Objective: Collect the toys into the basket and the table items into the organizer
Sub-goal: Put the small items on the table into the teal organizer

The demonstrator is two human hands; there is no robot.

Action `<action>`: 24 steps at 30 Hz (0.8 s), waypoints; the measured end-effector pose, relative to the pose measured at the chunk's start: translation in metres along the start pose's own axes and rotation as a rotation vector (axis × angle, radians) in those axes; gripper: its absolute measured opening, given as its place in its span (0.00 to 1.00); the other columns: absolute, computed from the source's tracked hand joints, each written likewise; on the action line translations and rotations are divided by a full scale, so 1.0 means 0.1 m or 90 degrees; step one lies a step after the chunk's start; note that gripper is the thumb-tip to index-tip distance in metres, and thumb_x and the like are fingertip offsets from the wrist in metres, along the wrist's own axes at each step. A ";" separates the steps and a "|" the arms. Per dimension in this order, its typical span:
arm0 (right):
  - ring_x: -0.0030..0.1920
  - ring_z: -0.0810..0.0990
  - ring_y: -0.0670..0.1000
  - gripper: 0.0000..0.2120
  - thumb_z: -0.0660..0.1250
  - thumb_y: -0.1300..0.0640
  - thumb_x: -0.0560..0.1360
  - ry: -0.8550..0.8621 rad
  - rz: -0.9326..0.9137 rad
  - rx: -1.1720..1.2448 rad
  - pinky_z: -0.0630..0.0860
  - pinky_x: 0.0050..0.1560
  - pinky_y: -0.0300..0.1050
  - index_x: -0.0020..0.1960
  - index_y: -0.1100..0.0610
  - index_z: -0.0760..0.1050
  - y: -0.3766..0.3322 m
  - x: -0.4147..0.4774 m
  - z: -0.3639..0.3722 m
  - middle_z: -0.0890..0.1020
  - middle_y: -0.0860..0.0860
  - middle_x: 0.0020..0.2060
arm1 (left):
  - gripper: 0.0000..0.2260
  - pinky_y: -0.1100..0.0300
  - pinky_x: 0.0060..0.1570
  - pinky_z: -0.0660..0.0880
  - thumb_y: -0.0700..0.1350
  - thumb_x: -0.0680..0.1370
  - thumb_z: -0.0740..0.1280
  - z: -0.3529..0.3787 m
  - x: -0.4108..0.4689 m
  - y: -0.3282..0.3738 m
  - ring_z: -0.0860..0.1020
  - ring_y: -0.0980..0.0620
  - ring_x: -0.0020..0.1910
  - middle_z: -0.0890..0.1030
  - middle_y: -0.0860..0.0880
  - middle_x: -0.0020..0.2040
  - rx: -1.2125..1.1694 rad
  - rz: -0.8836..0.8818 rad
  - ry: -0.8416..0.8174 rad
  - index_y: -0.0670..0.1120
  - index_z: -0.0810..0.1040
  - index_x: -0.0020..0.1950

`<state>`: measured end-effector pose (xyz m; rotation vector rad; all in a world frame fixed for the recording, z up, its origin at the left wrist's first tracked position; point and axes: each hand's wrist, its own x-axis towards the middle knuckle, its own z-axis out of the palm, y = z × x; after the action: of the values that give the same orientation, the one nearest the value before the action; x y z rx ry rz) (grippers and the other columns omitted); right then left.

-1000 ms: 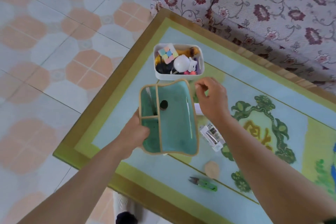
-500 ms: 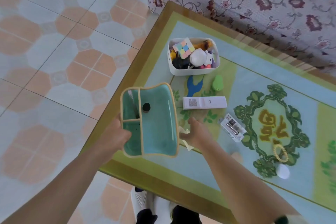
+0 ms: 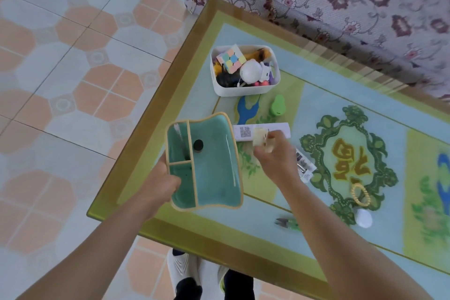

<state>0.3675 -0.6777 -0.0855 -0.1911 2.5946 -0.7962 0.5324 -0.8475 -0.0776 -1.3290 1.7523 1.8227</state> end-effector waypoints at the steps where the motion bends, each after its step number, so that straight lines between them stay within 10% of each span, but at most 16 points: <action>1: 0.42 0.78 0.46 0.16 0.69 0.57 0.72 0.023 -0.020 0.044 0.71 0.38 0.36 0.58 0.57 0.72 -0.14 -0.03 -0.14 0.79 0.50 0.45 | 0.29 0.56 0.36 0.71 0.26 0.74 0.56 0.03 0.00 0.02 0.75 0.54 0.45 0.77 0.54 0.48 -0.005 0.003 -0.005 0.57 0.64 0.64; 5: 0.33 0.77 0.34 0.13 0.71 0.56 0.72 -0.003 -0.087 0.143 0.69 0.27 0.25 0.54 0.54 0.74 -0.64 -0.31 -0.52 0.80 0.47 0.41 | 0.26 0.57 0.38 0.75 0.27 0.74 0.57 0.16 -0.06 0.13 0.77 0.55 0.46 0.78 0.54 0.49 -0.036 0.031 -0.019 0.56 0.66 0.61; 11: 0.46 0.79 0.54 0.14 0.70 0.50 0.72 -0.124 -0.008 -0.001 0.76 0.41 0.48 0.51 0.58 0.73 -0.73 -0.54 -0.18 0.79 0.53 0.45 | 0.26 0.55 0.40 0.76 0.33 0.71 0.63 0.31 -0.15 0.23 0.79 0.53 0.49 0.80 0.53 0.51 -0.071 0.061 -0.027 0.54 0.68 0.65; 24: 0.49 0.81 0.59 0.06 0.68 0.61 0.75 -0.174 -0.030 -0.239 0.74 0.43 0.44 0.49 0.63 0.75 -0.53 -0.26 0.43 0.81 0.59 0.49 | 0.24 0.56 0.43 0.74 0.33 0.76 0.62 0.44 -0.11 0.09 0.77 0.54 0.49 0.78 0.53 0.52 -0.048 0.068 -0.014 0.55 0.67 0.66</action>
<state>0.4099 -0.7366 -0.0787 -0.4396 2.4582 -0.2663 0.5135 -0.8061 -0.0706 -1.2598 1.7911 1.9707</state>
